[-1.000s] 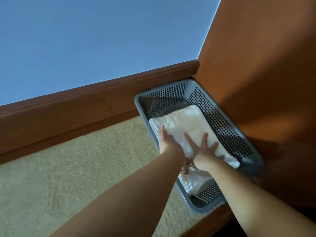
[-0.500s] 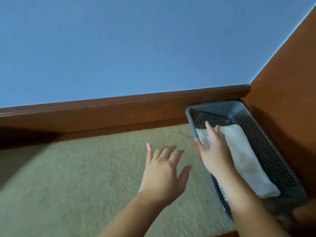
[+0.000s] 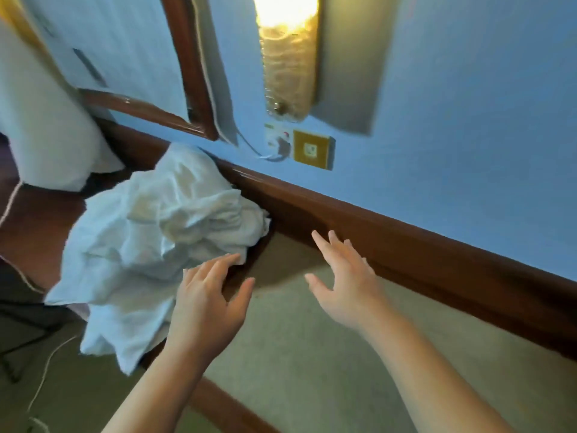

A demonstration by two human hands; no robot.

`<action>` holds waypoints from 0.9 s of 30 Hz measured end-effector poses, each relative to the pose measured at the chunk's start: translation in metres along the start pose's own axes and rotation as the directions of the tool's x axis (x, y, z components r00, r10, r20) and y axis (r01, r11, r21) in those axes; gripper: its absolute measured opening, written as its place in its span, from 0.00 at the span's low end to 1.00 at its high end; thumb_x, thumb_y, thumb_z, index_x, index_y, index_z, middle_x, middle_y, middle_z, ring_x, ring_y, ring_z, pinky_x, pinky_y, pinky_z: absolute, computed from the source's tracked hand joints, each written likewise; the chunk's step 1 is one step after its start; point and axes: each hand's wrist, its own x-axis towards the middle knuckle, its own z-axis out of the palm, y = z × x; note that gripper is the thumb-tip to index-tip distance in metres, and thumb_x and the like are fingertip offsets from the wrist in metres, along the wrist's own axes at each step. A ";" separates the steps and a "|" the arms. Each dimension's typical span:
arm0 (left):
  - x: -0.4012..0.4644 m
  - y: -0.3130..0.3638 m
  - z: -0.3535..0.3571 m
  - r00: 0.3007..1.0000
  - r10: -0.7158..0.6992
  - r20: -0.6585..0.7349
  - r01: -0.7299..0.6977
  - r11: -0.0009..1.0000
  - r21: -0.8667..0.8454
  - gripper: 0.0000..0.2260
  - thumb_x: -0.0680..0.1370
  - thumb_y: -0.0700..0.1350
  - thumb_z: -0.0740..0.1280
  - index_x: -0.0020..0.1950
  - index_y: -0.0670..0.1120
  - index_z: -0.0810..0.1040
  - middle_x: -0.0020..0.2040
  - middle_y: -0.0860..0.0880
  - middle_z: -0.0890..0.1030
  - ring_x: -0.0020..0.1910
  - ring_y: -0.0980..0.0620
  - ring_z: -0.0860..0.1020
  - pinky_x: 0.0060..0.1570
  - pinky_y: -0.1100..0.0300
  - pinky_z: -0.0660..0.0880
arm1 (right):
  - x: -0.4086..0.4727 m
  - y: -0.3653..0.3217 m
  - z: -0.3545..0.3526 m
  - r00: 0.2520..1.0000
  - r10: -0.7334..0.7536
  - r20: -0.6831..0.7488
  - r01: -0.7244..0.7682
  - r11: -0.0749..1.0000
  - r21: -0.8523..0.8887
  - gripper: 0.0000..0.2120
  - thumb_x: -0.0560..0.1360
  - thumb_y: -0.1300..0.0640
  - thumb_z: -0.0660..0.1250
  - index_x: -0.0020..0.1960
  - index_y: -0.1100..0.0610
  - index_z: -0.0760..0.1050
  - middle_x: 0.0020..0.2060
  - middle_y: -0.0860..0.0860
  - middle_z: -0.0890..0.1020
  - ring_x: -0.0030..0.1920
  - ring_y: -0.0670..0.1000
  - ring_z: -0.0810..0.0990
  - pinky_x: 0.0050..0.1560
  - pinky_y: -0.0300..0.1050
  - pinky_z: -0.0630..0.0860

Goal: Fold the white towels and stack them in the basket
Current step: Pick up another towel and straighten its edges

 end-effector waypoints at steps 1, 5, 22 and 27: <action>0.003 -0.023 -0.016 0.999 -0.046 -0.013 0.046 0.999 0.011 0.21 0.79 0.57 0.72 0.70 0.52 0.78 0.63 0.53 0.82 0.64 0.50 0.73 0.66 0.47 0.73 | 0.015 -0.024 0.014 0.999 -0.022 0.037 0.023 1.000 -0.009 0.36 0.83 0.40 0.62 0.83 0.37 0.46 0.84 0.44 0.49 0.84 0.53 0.47 0.82 0.63 0.51; 0.019 -0.109 -0.068 0.974 -0.225 -0.027 0.226 0.973 0.044 0.25 0.78 0.61 0.68 0.73 0.54 0.75 0.68 0.51 0.79 0.68 0.46 0.72 0.69 0.48 0.70 | 0.066 -0.106 0.069 0.981 -0.085 0.175 0.101 0.992 -0.081 0.36 0.82 0.38 0.61 0.84 0.38 0.46 0.84 0.46 0.50 0.84 0.55 0.48 0.81 0.63 0.56; 0.159 -0.241 -0.088 0.931 -0.348 0.111 0.345 0.938 0.043 0.31 0.80 0.60 0.66 0.80 0.56 0.62 0.69 0.46 0.70 0.67 0.42 0.67 0.63 0.49 0.70 | 0.236 -0.269 0.183 0.956 -0.034 0.291 0.167 0.878 -0.448 0.34 0.83 0.61 0.60 0.84 0.47 0.50 0.81 0.54 0.59 0.76 0.58 0.65 0.72 0.56 0.68; 0.178 -0.248 -0.076 0.943 -0.245 0.224 0.235 0.969 0.071 0.29 0.78 0.70 0.60 0.76 0.59 0.68 0.69 0.48 0.70 0.67 0.46 0.66 0.67 0.50 0.71 | 0.238 -0.265 0.168 0.985 -0.021 0.173 0.090 0.910 -0.405 0.06 0.84 0.54 0.57 0.57 0.49 0.72 0.53 0.53 0.79 0.48 0.55 0.72 0.58 0.59 0.78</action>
